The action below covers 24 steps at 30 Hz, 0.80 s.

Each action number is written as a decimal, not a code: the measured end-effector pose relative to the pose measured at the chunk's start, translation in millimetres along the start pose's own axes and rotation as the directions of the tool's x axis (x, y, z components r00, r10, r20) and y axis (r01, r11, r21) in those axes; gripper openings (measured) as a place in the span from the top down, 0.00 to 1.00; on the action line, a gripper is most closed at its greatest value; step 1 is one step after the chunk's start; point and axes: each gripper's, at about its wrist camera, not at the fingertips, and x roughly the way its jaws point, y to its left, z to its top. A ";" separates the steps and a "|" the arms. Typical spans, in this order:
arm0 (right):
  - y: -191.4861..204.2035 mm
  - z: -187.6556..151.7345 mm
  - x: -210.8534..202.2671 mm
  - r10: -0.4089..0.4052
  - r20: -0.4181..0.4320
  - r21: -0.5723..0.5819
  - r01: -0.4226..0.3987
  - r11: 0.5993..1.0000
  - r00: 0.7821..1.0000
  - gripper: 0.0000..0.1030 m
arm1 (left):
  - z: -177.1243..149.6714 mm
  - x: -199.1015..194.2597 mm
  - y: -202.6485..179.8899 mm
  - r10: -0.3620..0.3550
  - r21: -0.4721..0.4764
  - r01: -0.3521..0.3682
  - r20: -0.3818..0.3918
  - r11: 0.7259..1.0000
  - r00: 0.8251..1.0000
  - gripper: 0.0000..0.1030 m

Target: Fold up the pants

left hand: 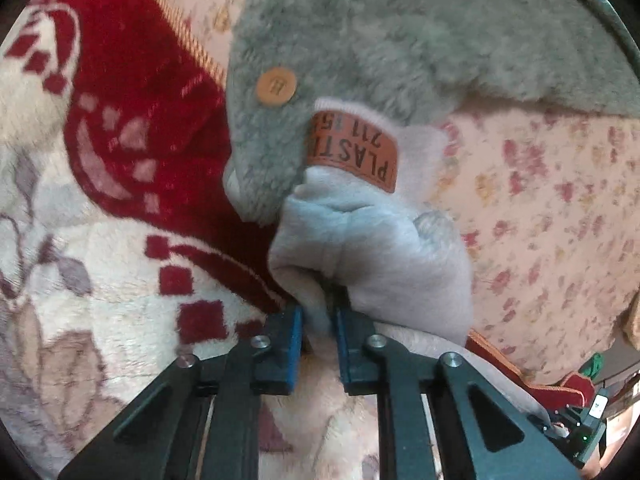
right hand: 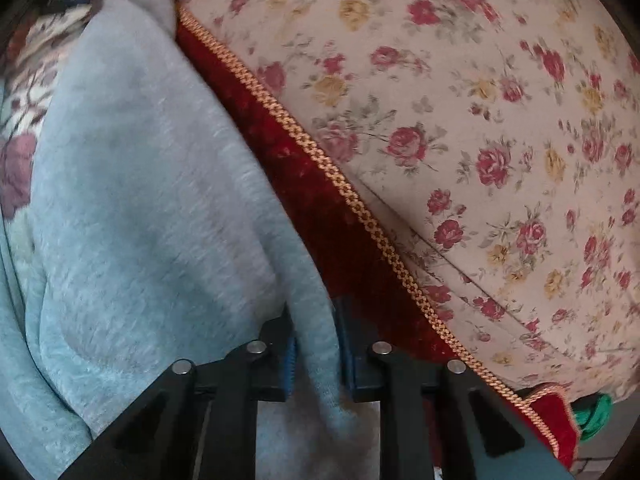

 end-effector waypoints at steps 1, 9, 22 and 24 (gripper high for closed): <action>1.5 -0.7 -4.0 -0.014 0.009 -0.002 0.014 1.000 1.000 0.87 | 0.3 -6.4 -2.2 -0.008 0.005 0.008 0.007 1.000 1.000 0.88; -12.4 -18.3 -87.6 -0.173 0.152 0.062 0.166 0.984 0.973 0.87 | 9.4 -76.7 -30.1 -0.087 0.044 0.083 0.087 0.996 0.992 0.89; 1.3 -63.3 -199.8 -0.296 0.238 0.121 0.275 0.954 0.925 0.88 | -14.2 -149.0 -38.6 -0.164 0.048 0.159 0.138 0.986 0.977 0.90; 14.5 -76.3 -215.5 -0.293 0.256 0.108 0.274 0.956 0.921 0.88 | -24.5 -165.7 -30.3 -0.174 0.051 0.169 0.148 0.984 0.973 0.90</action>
